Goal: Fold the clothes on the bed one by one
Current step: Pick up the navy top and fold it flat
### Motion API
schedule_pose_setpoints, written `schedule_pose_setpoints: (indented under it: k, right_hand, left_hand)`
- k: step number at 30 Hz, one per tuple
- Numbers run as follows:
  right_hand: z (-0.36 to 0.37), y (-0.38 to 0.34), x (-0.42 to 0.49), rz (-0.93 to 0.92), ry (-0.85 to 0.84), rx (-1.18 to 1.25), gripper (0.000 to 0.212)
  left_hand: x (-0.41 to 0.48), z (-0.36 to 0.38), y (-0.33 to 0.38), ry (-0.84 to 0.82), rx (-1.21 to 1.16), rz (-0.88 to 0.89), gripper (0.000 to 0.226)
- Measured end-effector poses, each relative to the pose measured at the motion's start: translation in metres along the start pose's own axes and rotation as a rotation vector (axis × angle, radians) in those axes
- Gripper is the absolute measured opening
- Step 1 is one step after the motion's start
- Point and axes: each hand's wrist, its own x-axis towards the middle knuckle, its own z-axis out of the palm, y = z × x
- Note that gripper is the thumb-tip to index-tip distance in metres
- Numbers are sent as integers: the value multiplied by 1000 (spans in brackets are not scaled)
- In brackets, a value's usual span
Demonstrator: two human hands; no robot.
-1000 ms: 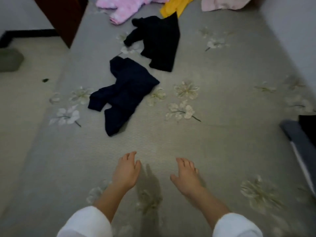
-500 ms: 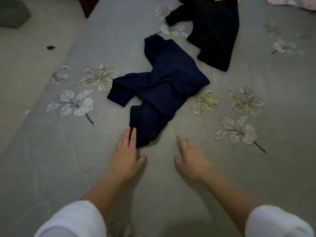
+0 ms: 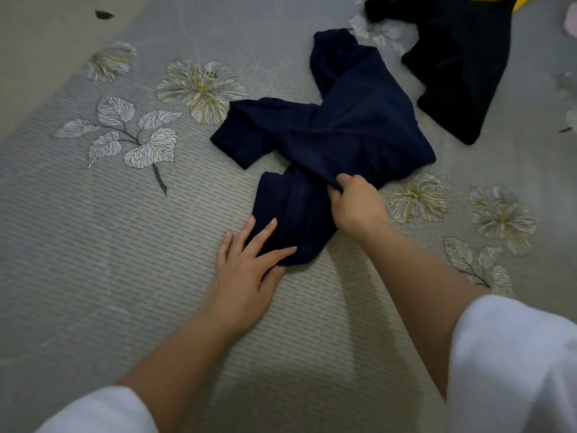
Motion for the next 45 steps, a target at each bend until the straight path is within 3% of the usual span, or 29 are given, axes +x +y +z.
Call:
schedule_pose_setpoints:
  k: [3,6,8,11,14,17,21,24,26,29,32,35,37,38,40,42,45]
  right_hand:
    - [-9,21,-23,271,143,572,23]
    - [-7,49,-82,626,160,1259,31]
    - [4,66,-133,794,145,1378,26]
    - [21,83,-211,958,106,1307,29]
    - [22,100,-266,1010,-21,1109,39]
    - [2,116,-294,964,-44,952,31]
    - [-19,134,-309,924,108,835,24]
    - [-29,156,-312,1005,241,858,29]
    - [-37,175,-310,1081,311,904,24]
    - [-41,190,-307,1061,169,904,18]
    - [-35,193,-308,934,180,635,30]
    - [-33,181,-303,718,292,471,59]
    - [-27,172,-297,601,173,384,82]
    - [-22,172,-294,578,91,312,86]
    - [-21,176,-287,545,10,180,60]
    - [-27,188,-282,641,157,338,28]
    - [-47,213,-291,945,442,1090,23]
  left_hand:
    - [7,-11,3,-71,-144,-80,27]
    - [3,-21,10,-127,-261,-147,27]
    - [-18,-18,17,-146,-258,-127,26]
    - [-81,-7,34,-177,-127,-11,16]
    - [-132,-6,48,-232,-4,124,13]
    - [-156,-12,64,-520,-20,145,22]
    - [-170,-12,101,-877,-125,103,22]
    - [-170,-8,119,-1097,-375,-55,39]
    - [-161,-8,116,-1005,-344,-104,53]
    - [-150,-10,105,-676,-94,-85,45]
    - [-152,-4,113,-502,-72,-31,33]
    - [-174,17,133,-575,18,141,55]
    - [-190,34,146,-716,172,137,72]
    - [-197,41,152,-761,238,134,74]
    - [-203,51,157,-769,281,143,65]
    - [-202,50,156,-762,200,97,42]
    - [-193,40,145,-815,140,86,28]
